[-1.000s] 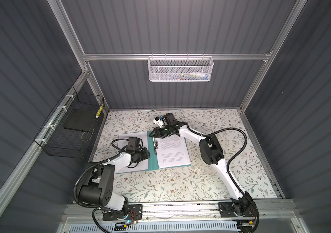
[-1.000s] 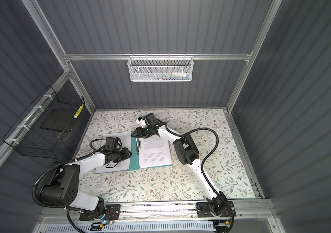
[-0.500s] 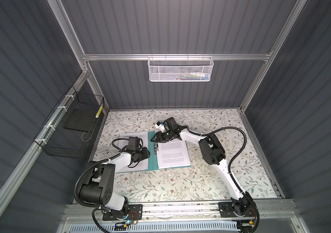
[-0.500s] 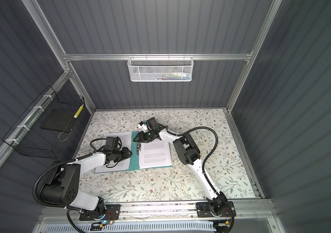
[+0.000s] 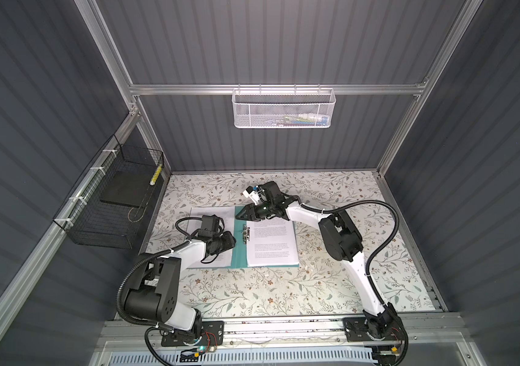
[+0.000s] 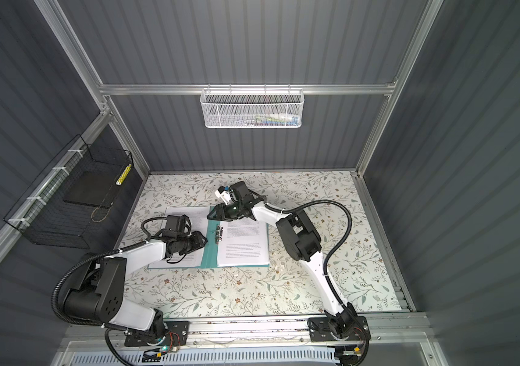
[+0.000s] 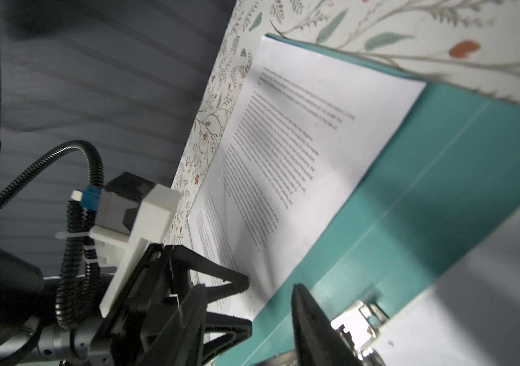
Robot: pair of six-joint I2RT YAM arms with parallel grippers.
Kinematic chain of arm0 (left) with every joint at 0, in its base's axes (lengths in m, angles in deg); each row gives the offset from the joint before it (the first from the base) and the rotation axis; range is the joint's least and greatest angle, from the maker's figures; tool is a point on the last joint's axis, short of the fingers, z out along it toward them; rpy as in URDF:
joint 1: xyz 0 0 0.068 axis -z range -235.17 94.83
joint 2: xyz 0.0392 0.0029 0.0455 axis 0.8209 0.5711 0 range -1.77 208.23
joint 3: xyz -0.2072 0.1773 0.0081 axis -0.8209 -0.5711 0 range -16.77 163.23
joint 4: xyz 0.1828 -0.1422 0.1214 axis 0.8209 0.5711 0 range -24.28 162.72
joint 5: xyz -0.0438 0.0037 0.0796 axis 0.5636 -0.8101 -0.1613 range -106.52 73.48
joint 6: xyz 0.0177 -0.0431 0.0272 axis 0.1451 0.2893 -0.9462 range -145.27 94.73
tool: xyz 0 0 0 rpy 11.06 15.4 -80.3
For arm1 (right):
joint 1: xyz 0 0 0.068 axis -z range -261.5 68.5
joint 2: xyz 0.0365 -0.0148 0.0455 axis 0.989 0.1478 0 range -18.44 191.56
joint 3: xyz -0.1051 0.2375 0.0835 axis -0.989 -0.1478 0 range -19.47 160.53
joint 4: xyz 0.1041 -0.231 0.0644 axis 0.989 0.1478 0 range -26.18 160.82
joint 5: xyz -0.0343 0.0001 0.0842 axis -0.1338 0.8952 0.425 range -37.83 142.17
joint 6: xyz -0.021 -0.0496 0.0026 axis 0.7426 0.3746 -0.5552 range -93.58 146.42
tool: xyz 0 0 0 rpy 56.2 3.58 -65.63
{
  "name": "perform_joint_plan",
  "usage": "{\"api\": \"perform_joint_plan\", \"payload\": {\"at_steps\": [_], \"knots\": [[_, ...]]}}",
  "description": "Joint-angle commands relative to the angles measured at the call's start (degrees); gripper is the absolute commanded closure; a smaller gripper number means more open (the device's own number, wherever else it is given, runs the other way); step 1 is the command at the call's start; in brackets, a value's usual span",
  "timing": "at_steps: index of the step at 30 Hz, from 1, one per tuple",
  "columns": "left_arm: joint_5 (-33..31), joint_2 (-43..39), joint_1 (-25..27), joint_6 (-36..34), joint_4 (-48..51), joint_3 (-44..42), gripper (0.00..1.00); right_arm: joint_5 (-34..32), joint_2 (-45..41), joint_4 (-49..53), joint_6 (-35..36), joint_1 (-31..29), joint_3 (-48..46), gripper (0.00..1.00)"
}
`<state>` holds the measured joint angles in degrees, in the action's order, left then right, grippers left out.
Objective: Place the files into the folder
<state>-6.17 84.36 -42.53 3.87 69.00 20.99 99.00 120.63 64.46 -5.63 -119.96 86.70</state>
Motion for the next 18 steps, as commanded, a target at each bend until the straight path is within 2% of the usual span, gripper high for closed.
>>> {"api": "perform_joint_plan", "payload": {"at_steps": [1,9,14,18], "knots": [[0.55,-0.2,-0.26,1.0,0.84,-1.22,0.53,-2.87,-4.11,1.97,-0.78,-0.47,-1.38,0.55],[1.51,-1.84,-0.26,1.11,-0.51,0.13,0.52,-16.29,-15.5,14.13,-8.07,-0.48,-6.96,0.7],[2.11,-0.56,-0.25,3.49,-4.26,0.57,0.51,-19.06,-23.64,12.89,-10.09,-0.39,-17.46,0.71],[0.89,-1.91,-0.25,4.91,-4.56,2.07,0.51,-17.29,-26.14,9.55,-14.37,-0.5,-23.06,0.75]]}}
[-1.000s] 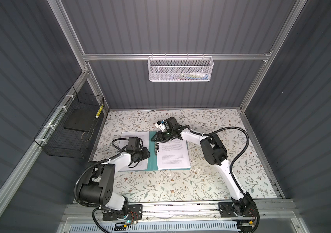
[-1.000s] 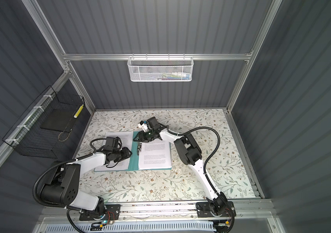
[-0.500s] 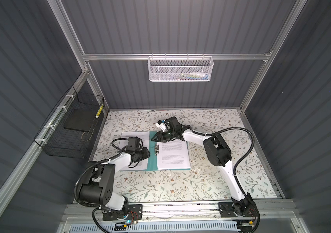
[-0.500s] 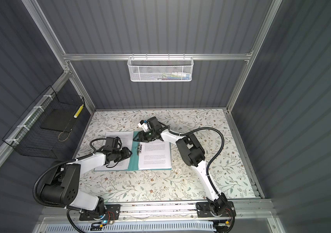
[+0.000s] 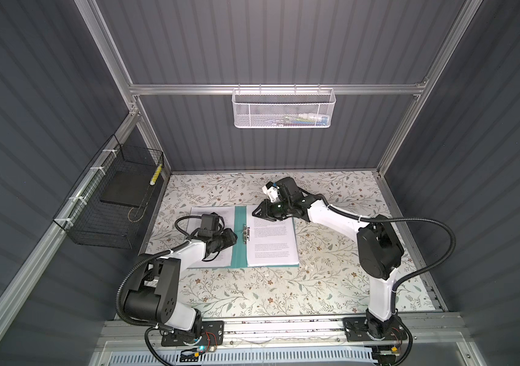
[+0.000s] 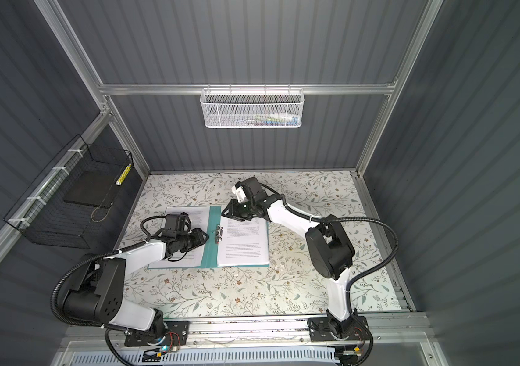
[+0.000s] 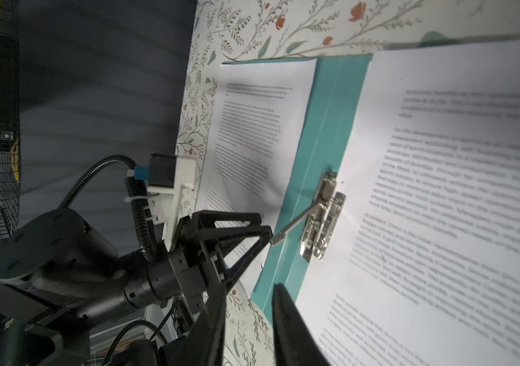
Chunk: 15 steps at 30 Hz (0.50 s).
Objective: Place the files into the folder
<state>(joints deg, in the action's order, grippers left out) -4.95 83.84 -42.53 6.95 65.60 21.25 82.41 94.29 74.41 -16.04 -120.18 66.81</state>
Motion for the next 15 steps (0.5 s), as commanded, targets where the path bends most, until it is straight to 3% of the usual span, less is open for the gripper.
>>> {"api": "perform_joint_plan", "payload": {"at_steps": [1,5,9,15], "knots": [[-0.64,-2.2,-0.25,1.87,-1.04,2.11,0.51,0.19,0.03,-1.96,-5.48,-0.43,-4.36,0.77],[-2.5,-6.77,-0.25,2.38,0.91,3.44,0.5,0.39,0.59,-5.35,-10.24,-2.28,-5.88,0.83],[-3.26,-9.2,-0.25,1.05,4.08,4.15,0.49,0.79,2.94,-7.12,-12.38,-3.84,-4.35,0.81],[-3.49,-5.95,-0.25,0.72,-1.13,2.11,0.48,0.92,2.5,-11.91,-13.42,-3.73,-7.66,0.8]]}}
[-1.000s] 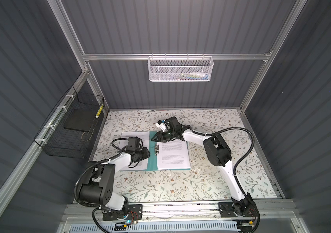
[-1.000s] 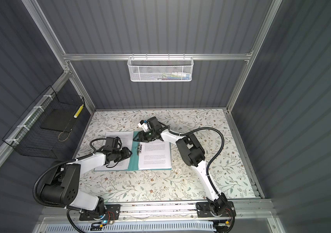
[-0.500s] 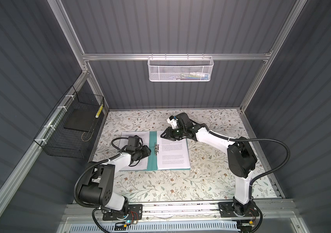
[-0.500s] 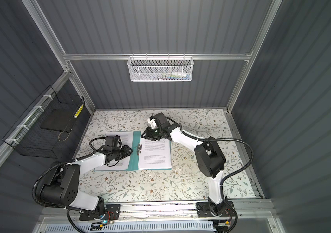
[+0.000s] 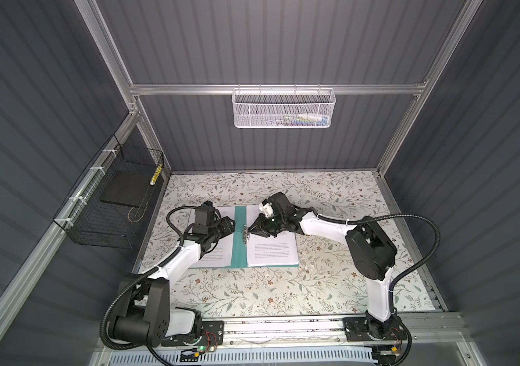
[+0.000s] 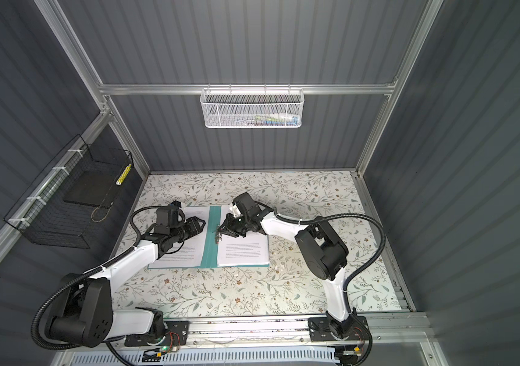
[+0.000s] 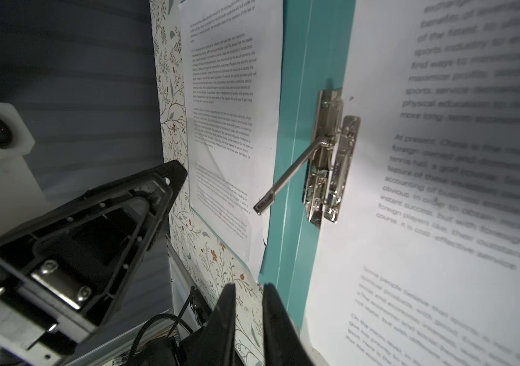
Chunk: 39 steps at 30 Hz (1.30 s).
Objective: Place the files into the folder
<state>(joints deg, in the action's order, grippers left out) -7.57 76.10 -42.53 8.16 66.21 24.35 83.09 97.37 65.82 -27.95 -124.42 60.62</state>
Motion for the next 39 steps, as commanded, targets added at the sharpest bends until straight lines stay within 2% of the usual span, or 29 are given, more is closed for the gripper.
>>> {"api": "perform_joint_plan", "payload": {"at_steps": [1,5,15,23,30,39], "knots": [[-0.86,2.58,-0.25,0.22,-2.87,-1.21,0.48,0.41,-1.05,-3.75,-1.66,0.68,-2.25,0.8],[1.89,6.49,-0.12,4.16,-9.49,-2.88,0.47,0.94,-3.23,-4.92,-0.94,1.72,-5.59,0.79],[0.72,11.33,3.49,8.96,-16.04,-4.08,0.43,4.28,-2.7,-9.39,-1.6,4.72,-9.96,0.78],[2.68,18.54,6.04,17.98,-27.65,-4.89,0.42,4.85,-3.8,-12.05,-2.41,5.62,-12.61,0.78],[1.2,20.16,9.77,19.77,-28.64,-3.51,0.42,5.18,-5.28,-12.67,-2.22,6.54,-14.65,0.78],[0.5,25.31,12.43,25.33,-35.02,-3.44,0.42,5.1,-7.11,-13.7,-2.15,9.22,-17.84,0.78]]}}
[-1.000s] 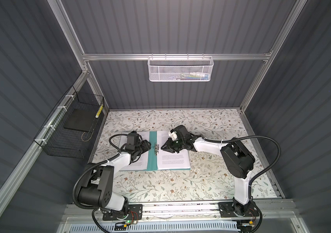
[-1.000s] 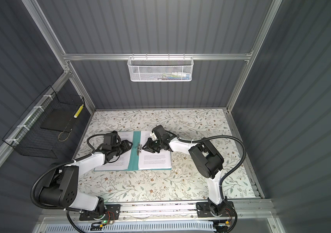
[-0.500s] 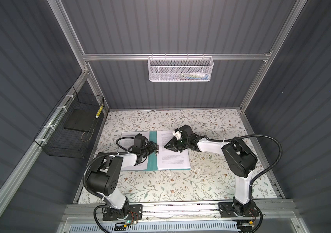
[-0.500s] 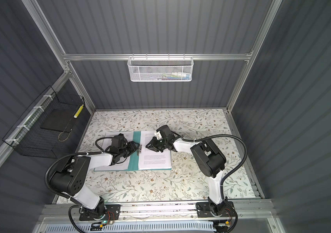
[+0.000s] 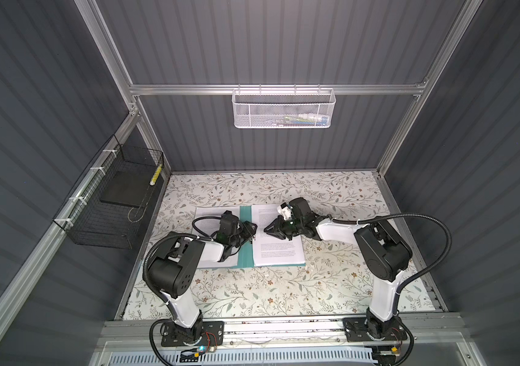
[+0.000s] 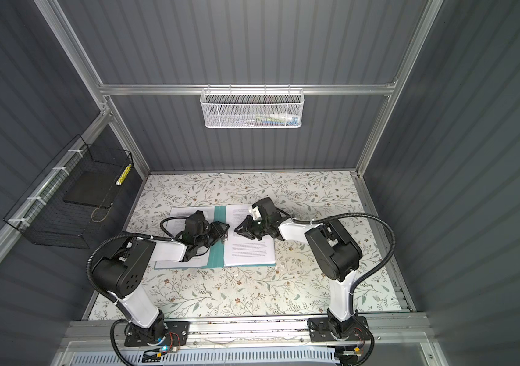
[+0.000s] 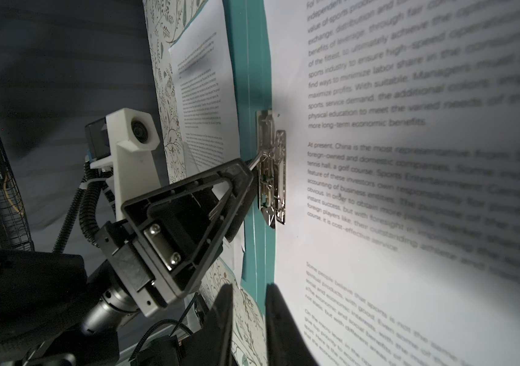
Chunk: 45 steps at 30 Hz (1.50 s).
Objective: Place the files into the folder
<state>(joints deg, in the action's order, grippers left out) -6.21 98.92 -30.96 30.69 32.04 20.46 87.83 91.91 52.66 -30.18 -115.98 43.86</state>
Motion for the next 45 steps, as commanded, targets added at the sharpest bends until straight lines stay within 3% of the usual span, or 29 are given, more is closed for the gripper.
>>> {"api": "perform_joint_plan", "payload": {"at_steps": [1,11,18,25,29,33,38,41,45], "knots": [[-1.3,2.98,1.37,3.22,-1.44,0.7,0.42,0.37,-1.79,-0.53,0.16,1.14,-1.26,0.78],[-3.8,9.86,6.36,5.76,-3.32,7.7,0.42,0.01,-2.87,0.5,1.56,4.38,-1.49,0.78],[-6.49,8.5,7.07,6.42,-2.64,8.76,0.42,-0.25,-3.55,2.41,1.8,6.34,-0.63,0.78],[-10.69,0.56,6.95,-0.85,13.57,13.97,0.26,-1.25,-5.35,4.05,-0.12,5.76,0.74,0.78],[-13.36,-4.26,6.39,-5.28,21.34,15.31,0.24,-2.34,-5.57,3.93,-1.61,4.69,1.12,0.78],[-15.46,-10.07,5.63,-10.1,26.84,14.23,0.26,-2.28,-3.58,4.3,-2.65,2.65,3.36,0.78],[-20.15,-20.4,4.58,-16.06,33.58,8.75,0.41,0.27,0.72,1.61,-6.54,1.34,5.45,0.8],[-22.08,-26.17,3.47,-18.1,37.91,5.3,0.42,1.57,2.94,-0.58,-9.17,1.32,5.78,0.81],[-18.39,-31.65,0.94,-20.52,37.46,-0.16,0.4,2.05,4.93,-1.21,-10.53,1.43,6.44,0.82]]}}
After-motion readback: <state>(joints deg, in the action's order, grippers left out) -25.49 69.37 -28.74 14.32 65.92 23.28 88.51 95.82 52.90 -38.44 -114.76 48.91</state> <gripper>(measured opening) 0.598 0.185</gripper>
